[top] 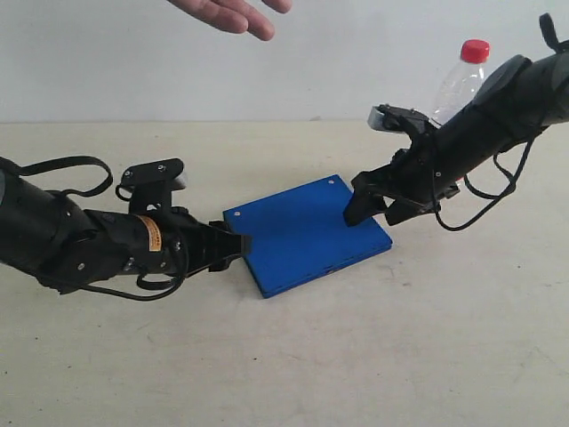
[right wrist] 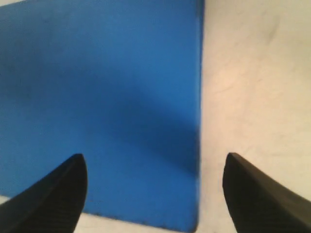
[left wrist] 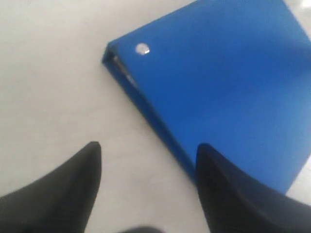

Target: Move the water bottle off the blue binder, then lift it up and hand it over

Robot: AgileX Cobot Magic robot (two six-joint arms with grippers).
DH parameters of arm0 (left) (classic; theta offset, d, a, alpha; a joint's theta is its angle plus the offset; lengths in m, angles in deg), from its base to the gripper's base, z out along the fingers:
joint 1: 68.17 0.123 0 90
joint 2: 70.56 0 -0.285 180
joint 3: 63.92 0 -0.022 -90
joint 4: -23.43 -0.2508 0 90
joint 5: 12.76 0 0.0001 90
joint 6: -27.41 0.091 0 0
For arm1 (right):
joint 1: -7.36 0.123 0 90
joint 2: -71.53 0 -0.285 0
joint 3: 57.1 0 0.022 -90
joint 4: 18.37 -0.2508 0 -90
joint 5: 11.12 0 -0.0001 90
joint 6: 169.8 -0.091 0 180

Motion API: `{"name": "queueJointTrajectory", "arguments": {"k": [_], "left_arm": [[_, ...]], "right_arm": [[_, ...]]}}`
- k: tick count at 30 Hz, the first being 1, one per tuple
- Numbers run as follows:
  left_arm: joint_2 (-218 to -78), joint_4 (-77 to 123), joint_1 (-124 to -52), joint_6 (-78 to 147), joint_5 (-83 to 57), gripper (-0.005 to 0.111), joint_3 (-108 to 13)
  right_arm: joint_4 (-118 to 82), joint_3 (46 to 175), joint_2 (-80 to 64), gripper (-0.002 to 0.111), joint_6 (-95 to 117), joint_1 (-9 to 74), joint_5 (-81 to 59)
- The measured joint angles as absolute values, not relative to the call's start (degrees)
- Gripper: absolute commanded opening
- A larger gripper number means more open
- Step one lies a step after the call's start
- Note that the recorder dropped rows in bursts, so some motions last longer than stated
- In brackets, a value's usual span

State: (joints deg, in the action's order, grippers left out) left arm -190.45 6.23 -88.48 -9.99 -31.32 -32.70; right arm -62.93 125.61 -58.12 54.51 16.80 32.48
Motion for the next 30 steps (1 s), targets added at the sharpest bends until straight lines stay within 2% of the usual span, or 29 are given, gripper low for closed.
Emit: {"name": "queueJointTrajectory", "arguments": {"k": [3,14,23,25,30], "left_arm": [[-190.45,4.39,-88.52,-9.99,-32.90,0.054,-32.79],[-190.45,4.02,-88.61,-9.99,-33.74,0.054,-32.92],[-190.45,4.02,-88.61,-9.88,-33.74,0.054,-32.92],[-190.45,4.02,-88.61,-9.17,-33.74,0.054,-33.00],[-190.45,4.02,-88.61,-8.39,-33.64,0.054,-33.00]], "right_arm": [[-63.03,125.61,-58.37,0.069,55.10,16.80,28.77],[-65.36,126.14,-60.95,0.069,60.23,16.57,31.70],[-78.54,125.70,-62.40,0.068,73.76,16.56,55.75],[-80.95,125.69,-62.40,0.065,74.68,16.56,57.06],[-83.29,125.69,-61.77,0.049,77.66,16.56,57.32]]}}
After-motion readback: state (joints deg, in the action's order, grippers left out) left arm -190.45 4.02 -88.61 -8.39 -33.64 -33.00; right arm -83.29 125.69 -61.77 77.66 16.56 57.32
